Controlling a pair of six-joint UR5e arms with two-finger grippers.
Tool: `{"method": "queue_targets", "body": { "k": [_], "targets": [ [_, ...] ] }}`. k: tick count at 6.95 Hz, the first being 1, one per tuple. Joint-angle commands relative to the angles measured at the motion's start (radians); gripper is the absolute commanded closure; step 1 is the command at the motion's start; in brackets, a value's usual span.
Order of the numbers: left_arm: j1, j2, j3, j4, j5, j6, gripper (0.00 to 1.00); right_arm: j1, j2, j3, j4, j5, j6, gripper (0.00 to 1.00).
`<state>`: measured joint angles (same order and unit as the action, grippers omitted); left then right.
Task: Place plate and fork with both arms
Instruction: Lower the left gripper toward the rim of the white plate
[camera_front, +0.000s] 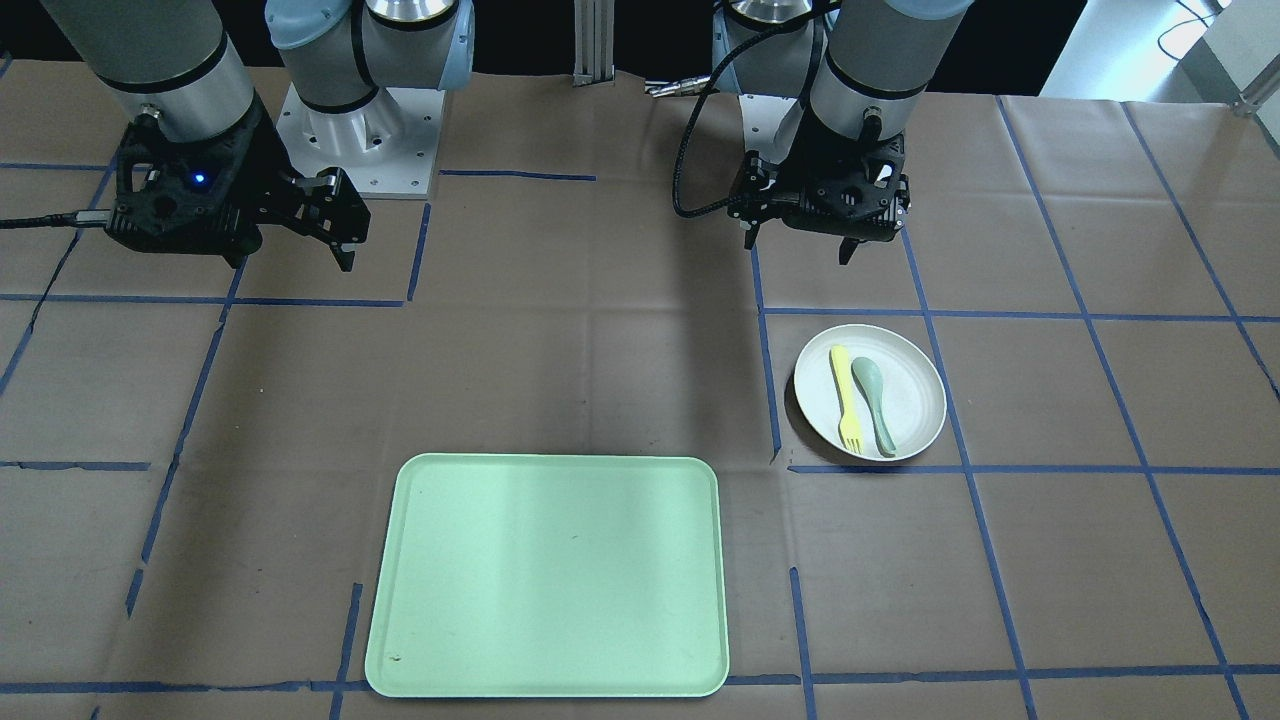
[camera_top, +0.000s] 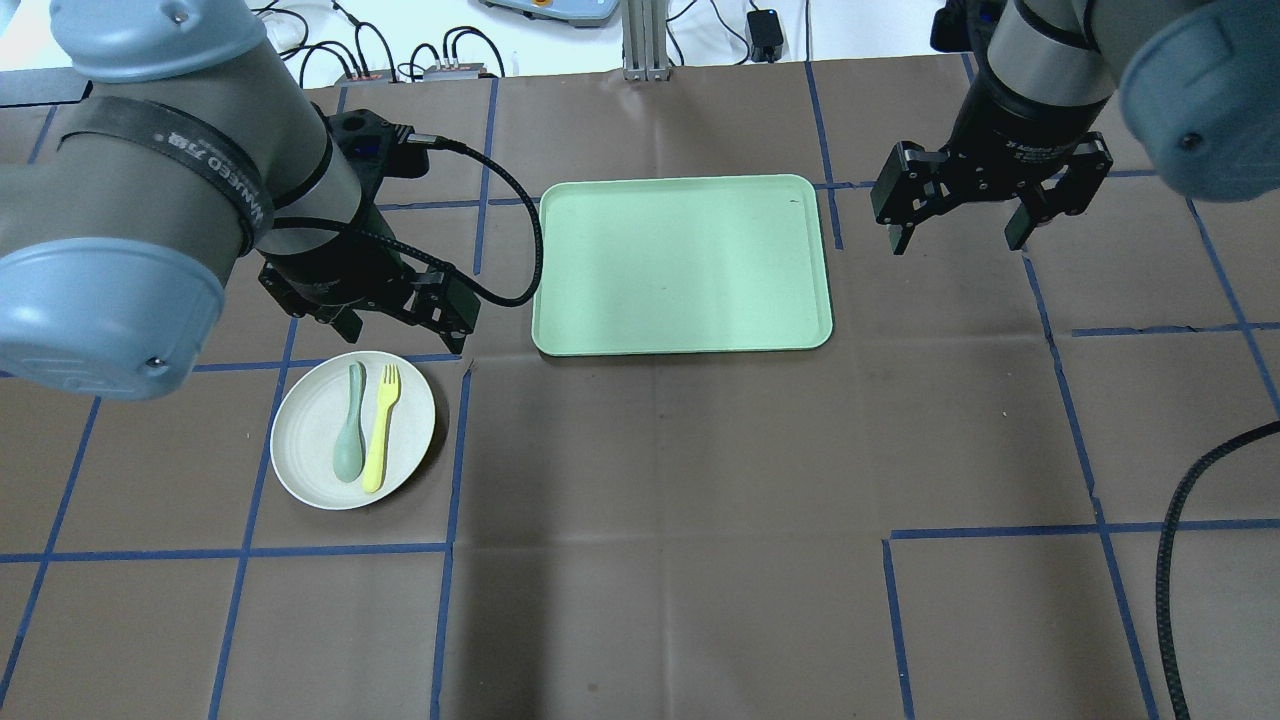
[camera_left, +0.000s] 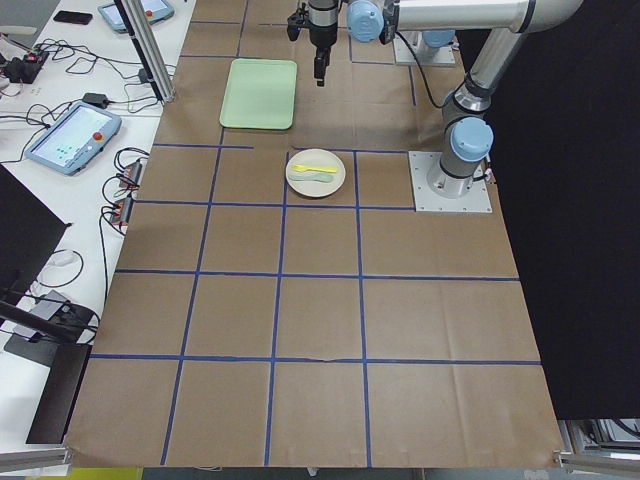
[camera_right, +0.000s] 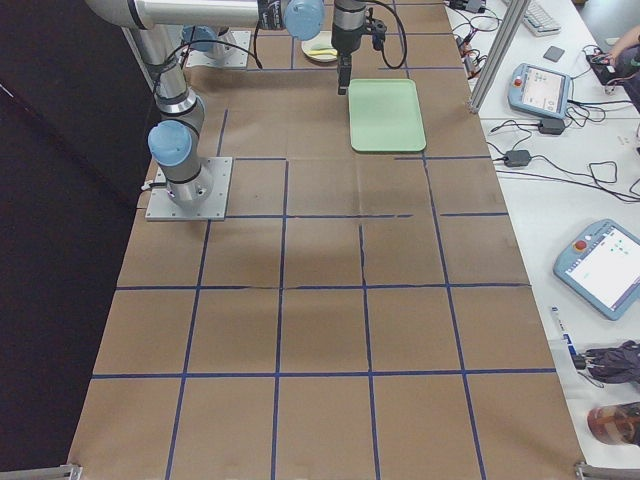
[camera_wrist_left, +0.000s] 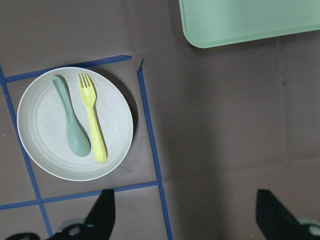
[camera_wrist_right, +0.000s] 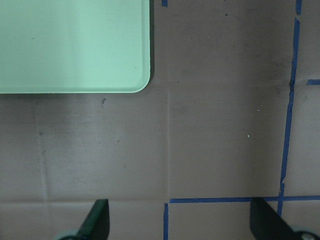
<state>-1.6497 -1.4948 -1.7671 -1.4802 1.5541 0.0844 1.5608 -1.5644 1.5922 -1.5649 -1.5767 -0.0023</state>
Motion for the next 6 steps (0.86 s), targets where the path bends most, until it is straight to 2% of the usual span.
{"method": "queue_targets", "body": {
  "k": [1, 6],
  "targets": [
    [0.001, -0.002, -0.002, 0.000, 0.000, 0.000, 0.00, 0.002, 0.000, 0.000, 0.000, 0.001, 0.002, 0.00],
    [0.022, 0.001, -0.003, -0.003, 0.001, 0.000, 0.00, 0.007, 0.000, 0.000, 0.000, 0.003, 0.008, 0.00]
  ]
}}
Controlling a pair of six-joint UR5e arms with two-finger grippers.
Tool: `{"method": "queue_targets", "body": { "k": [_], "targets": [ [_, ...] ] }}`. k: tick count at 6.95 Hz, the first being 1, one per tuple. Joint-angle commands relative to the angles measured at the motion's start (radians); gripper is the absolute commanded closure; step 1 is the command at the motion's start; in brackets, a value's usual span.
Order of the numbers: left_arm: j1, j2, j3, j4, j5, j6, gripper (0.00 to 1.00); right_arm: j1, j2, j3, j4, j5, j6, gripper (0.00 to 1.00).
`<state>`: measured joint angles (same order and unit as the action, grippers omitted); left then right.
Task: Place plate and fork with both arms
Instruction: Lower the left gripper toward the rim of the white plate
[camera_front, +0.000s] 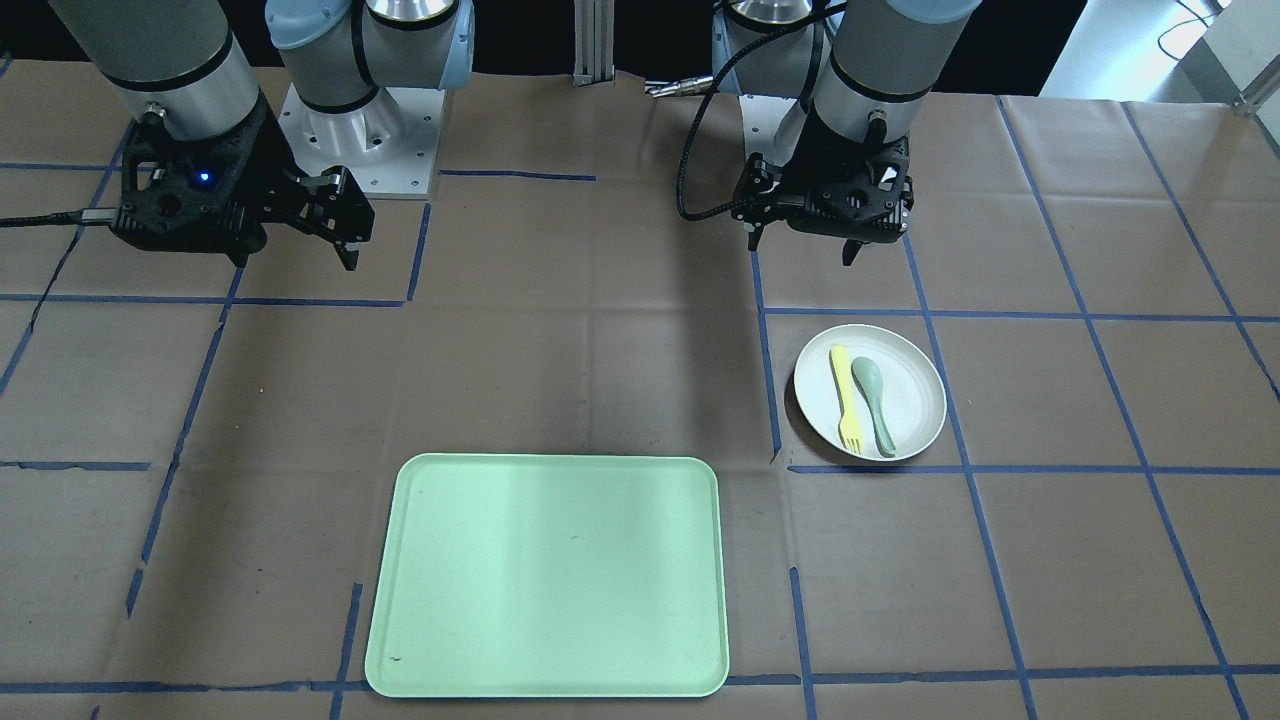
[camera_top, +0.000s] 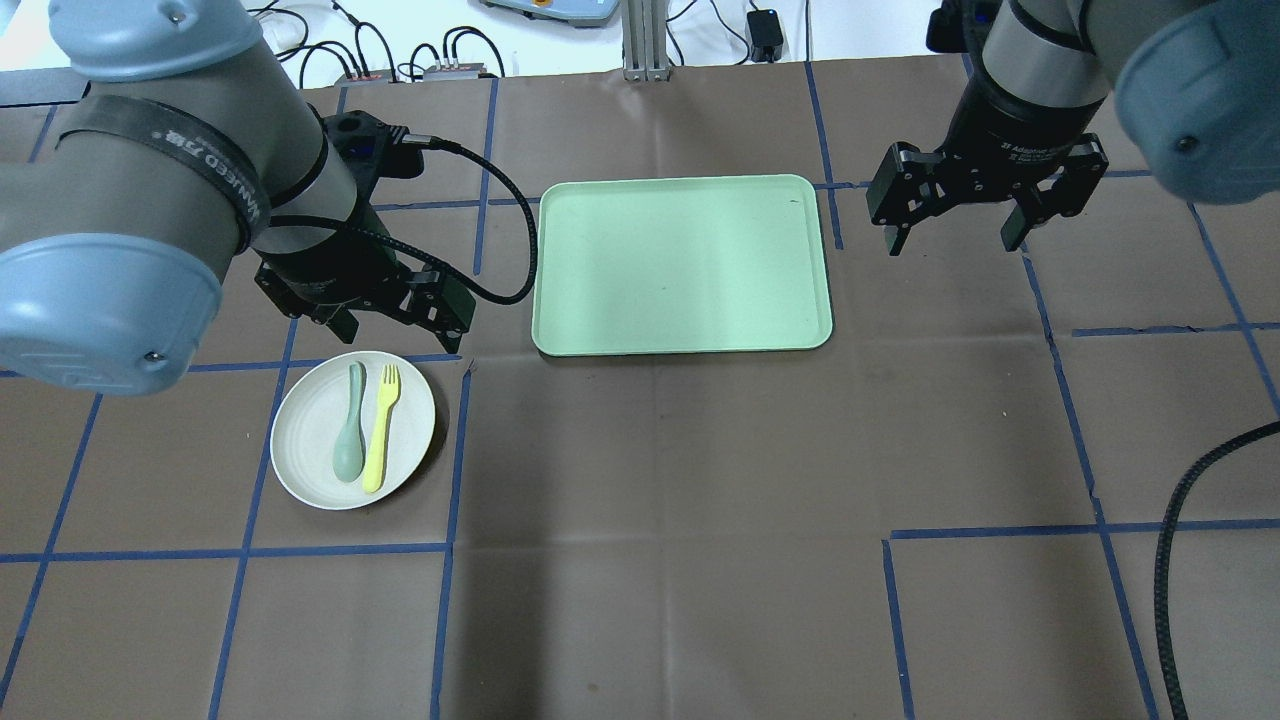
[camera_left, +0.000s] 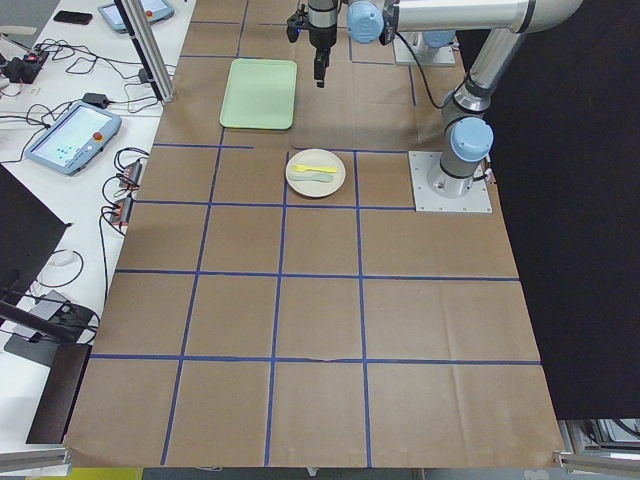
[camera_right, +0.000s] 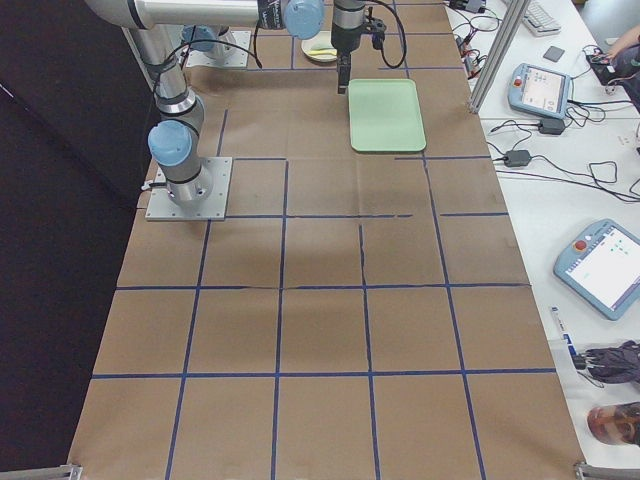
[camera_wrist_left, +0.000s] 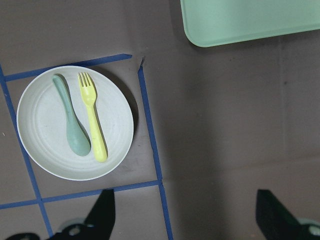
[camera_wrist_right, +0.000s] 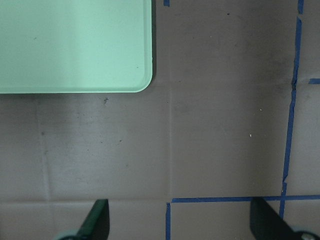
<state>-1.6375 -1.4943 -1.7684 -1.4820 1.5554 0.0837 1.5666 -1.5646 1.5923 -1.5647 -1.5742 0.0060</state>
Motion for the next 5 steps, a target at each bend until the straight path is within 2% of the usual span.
{"method": "queue_targets", "body": {
  "k": [1, 3, 5],
  "targets": [
    [0.011, 0.003, 0.000, -0.001, 0.000, -0.002, 0.00, 0.001, 0.000, 0.000, 0.000, 0.000, 0.000, 0.00],
    [0.016, 0.025, 0.000, -0.027, -0.001, -0.005, 0.00, 0.001, 0.000, 0.000, 0.000, 0.000, 0.000, 0.00],
    [0.036, 0.002, -0.002, -0.006, -0.006, -0.001, 0.00, 0.003, 0.000, 0.000, -0.011, 0.000, 0.000, 0.00]
  ]
}}
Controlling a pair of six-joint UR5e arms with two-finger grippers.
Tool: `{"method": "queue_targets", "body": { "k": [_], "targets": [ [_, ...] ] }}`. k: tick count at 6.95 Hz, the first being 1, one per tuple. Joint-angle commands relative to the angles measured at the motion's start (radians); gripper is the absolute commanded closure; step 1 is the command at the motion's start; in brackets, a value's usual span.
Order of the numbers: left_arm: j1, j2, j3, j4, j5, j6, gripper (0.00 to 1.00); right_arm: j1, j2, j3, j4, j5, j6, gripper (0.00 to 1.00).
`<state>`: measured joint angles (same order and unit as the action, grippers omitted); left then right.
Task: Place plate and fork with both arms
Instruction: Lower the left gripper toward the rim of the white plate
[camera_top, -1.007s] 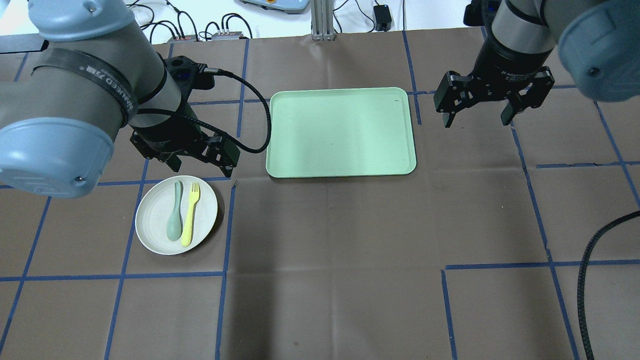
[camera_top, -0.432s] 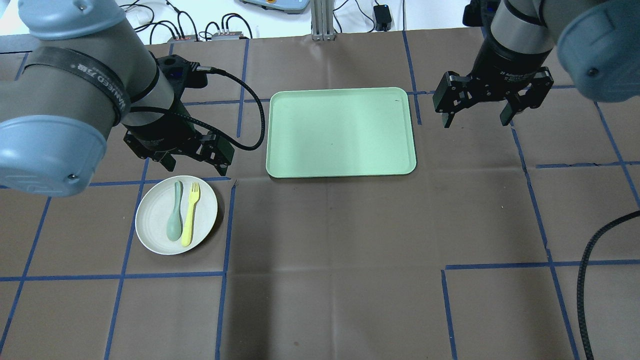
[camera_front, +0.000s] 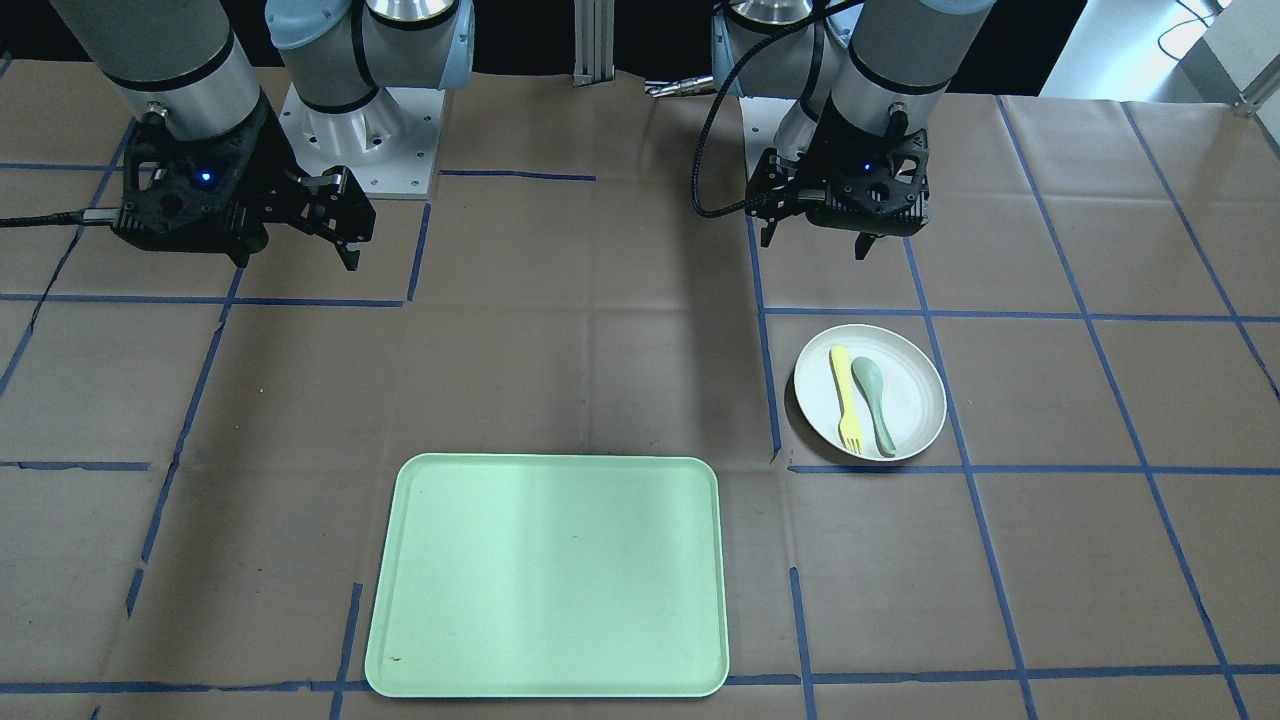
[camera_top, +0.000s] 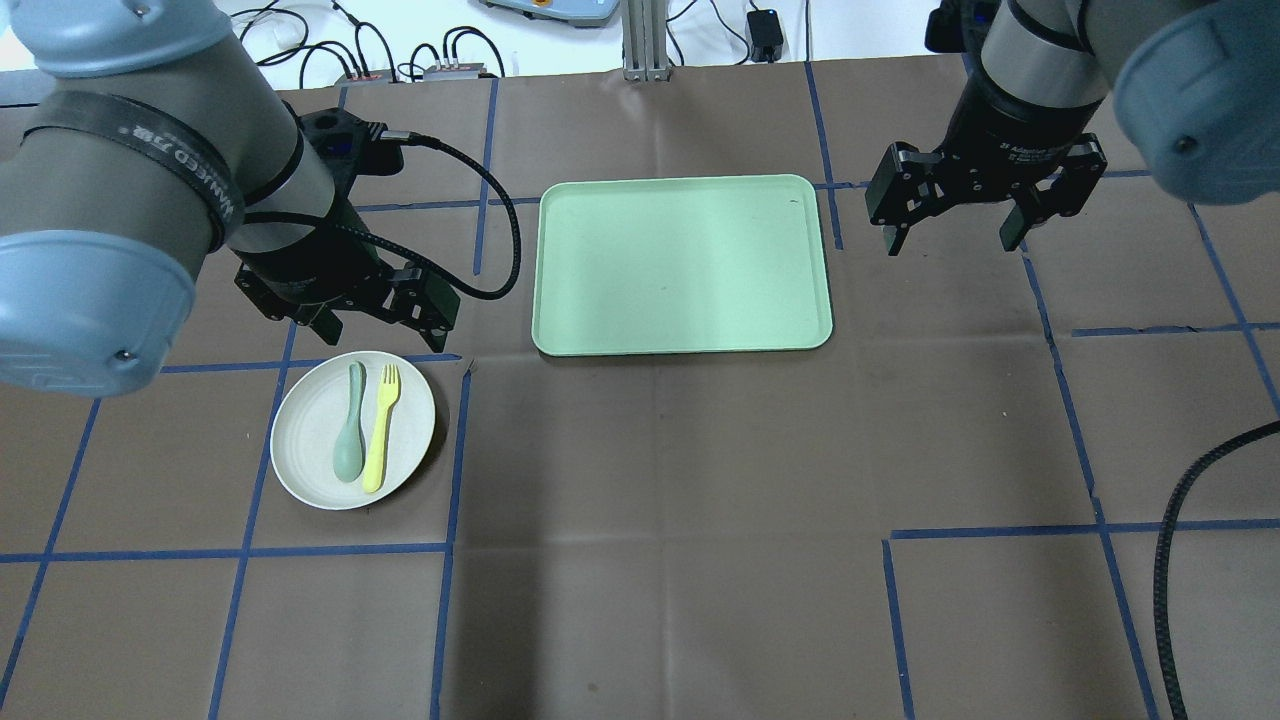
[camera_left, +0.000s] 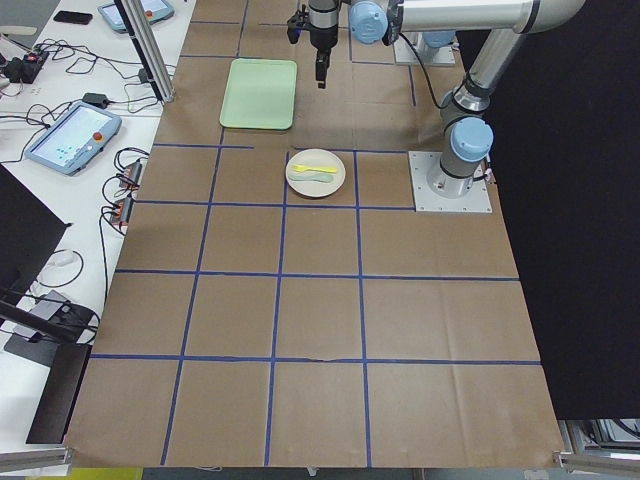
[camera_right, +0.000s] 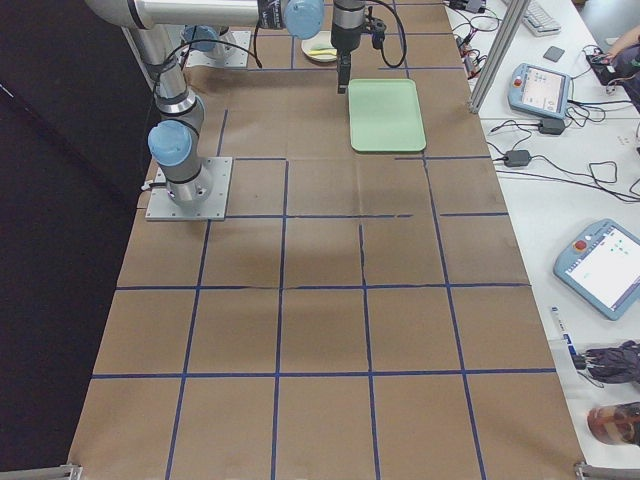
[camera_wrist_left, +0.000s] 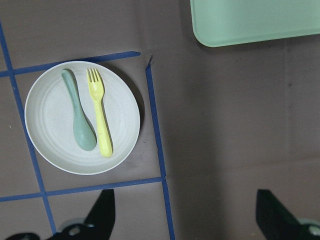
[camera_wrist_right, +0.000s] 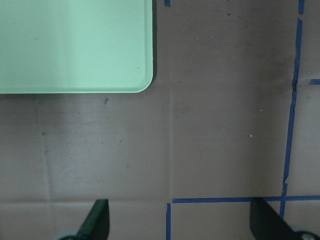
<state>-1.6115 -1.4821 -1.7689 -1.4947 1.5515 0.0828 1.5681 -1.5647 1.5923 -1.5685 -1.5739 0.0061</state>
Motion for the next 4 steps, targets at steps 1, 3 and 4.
{"method": "queue_targets", "body": {
  "k": [1, 3, 4],
  "targets": [
    [0.025, -0.013, -0.001, 0.011, 0.001, -0.003, 0.00, 0.001, 0.000, -0.002, -0.013, 0.000, 0.000, 0.00],
    [0.120, -0.024, -0.090, 0.064, -0.010, 0.067, 0.00, 0.001, 0.000, -0.005, -0.018, 0.003, 0.000, 0.00],
    [0.199, -0.030, -0.186, 0.218, -0.013, 0.157, 0.00, 0.001, 0.000, -0.005, -0.018, 0.003, 0.002, 0.00]
  ]
}}
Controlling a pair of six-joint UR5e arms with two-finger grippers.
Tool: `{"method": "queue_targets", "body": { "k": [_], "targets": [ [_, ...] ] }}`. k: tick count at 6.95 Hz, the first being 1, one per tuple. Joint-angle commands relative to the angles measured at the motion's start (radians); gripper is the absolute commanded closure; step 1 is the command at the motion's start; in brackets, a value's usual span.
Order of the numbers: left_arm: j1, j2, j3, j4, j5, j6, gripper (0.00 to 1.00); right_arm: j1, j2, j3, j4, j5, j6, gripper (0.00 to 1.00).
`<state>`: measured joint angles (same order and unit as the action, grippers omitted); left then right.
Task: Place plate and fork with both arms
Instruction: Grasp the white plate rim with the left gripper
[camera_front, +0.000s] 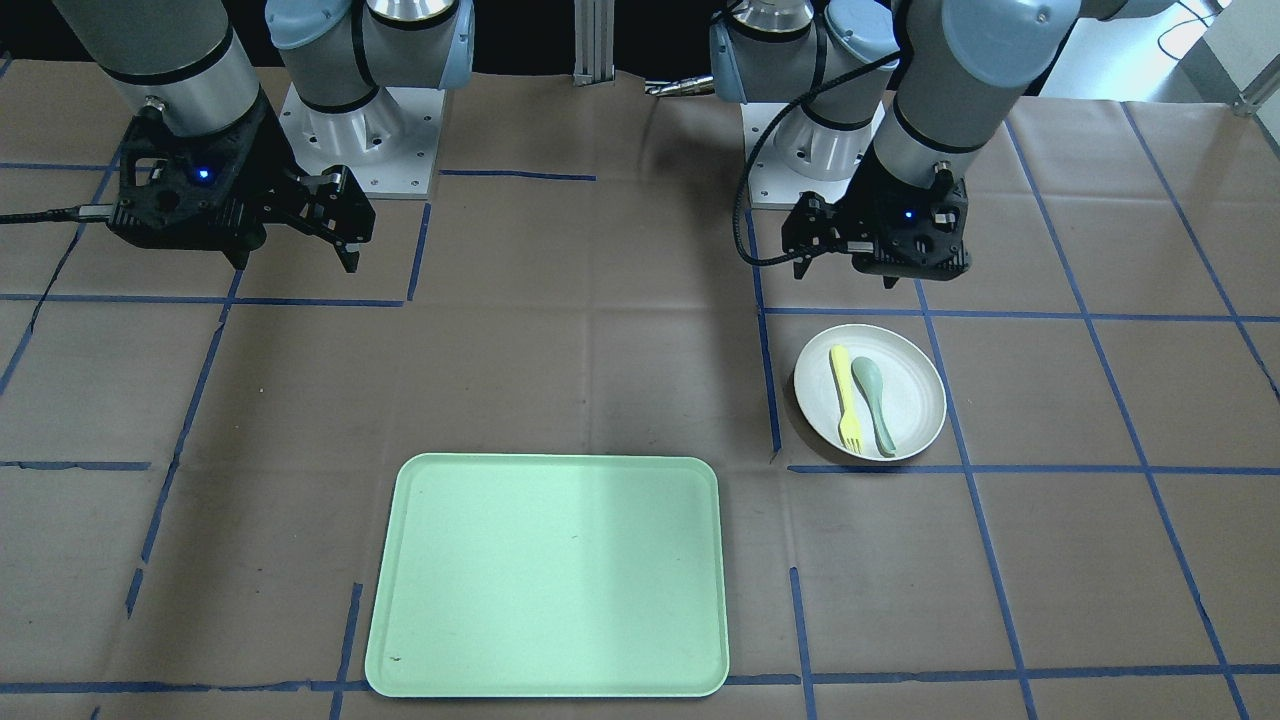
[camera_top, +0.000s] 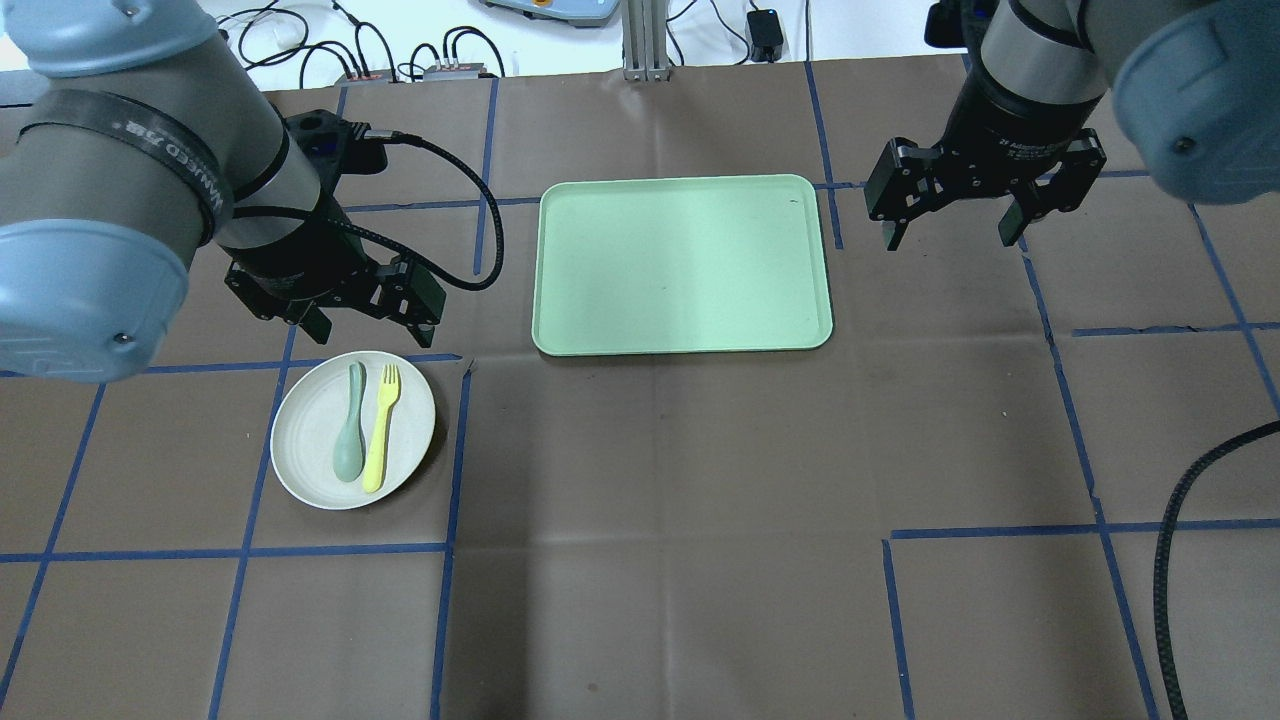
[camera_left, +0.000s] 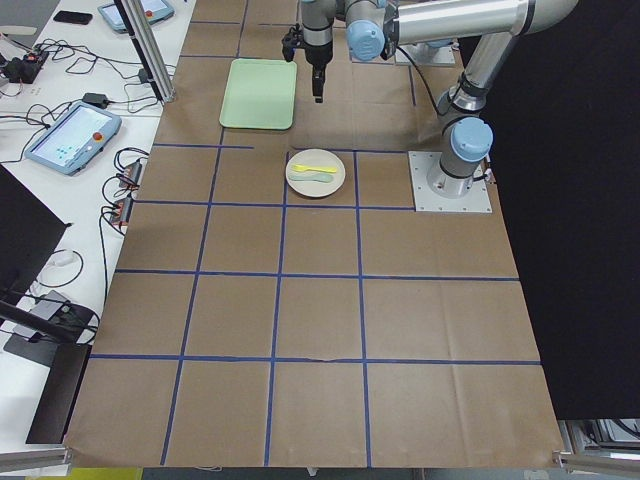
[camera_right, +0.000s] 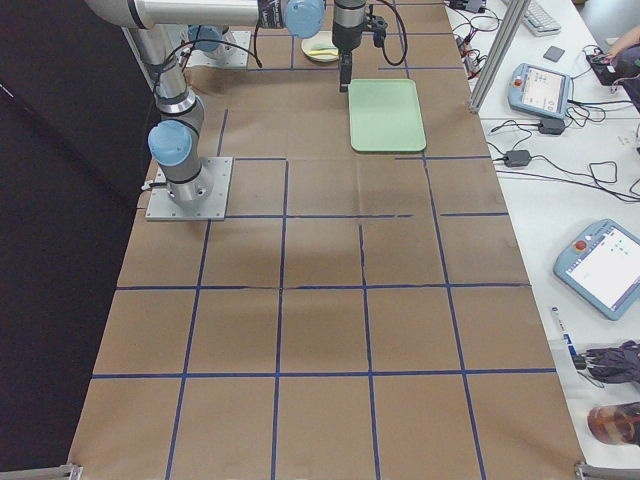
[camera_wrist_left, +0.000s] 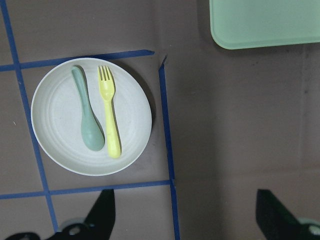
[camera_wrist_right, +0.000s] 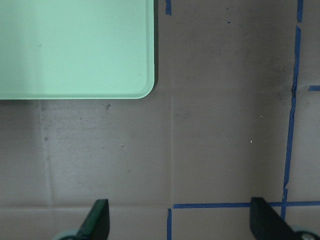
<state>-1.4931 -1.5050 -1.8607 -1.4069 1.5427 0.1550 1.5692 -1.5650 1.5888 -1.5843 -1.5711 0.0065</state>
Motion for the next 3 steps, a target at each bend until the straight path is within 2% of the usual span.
{"method": "queue_targets", "body": {
  "k": [1, 3],
  "targets": [
    [0.155, -0.007, -0.165, 0.164, -0.004, 0.112, 0.00, 0.000, 0.000, -0.007, -0.011, 0.000, 0.000, 0.00],
    [0.282, -0.041, -0.209, 0.175, -0.070, 0.138, 0.00, 0.005, -0.004, 0.003, -0.019, -0.001, 0.006, 0.00]
  ]
}}
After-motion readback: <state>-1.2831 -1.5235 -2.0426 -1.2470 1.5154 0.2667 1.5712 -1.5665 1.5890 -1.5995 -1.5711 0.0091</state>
